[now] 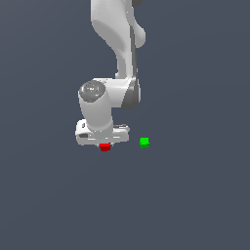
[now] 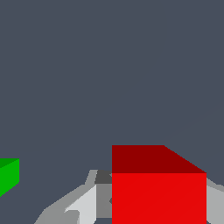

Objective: Stack the red cube on top of the green cube.

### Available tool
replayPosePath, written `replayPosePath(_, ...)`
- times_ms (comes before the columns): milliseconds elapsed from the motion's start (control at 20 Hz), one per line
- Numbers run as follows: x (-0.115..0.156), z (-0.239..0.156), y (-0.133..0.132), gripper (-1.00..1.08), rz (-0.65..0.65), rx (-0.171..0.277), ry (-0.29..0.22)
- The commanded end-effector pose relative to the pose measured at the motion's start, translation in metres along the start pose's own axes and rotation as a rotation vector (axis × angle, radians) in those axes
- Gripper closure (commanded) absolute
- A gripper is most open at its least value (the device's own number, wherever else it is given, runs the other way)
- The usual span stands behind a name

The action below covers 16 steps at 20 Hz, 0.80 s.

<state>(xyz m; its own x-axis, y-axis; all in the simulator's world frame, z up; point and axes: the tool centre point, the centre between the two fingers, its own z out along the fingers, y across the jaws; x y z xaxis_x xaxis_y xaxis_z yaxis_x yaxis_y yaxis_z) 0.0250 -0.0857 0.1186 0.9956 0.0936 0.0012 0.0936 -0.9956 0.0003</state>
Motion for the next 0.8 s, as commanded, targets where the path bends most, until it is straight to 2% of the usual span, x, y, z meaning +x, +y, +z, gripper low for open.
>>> replayPosePath(0,0.0,0.0,-0.001,1.08,0.0,0.0,0.0)
replayPosePath(350,-0.008,0.008,-0.026,1.08,0.0,0.0,0.0)
replayPosePath(750,-0.028,0.028,-0.097,1.08,-0.001,0.0,-0.001)
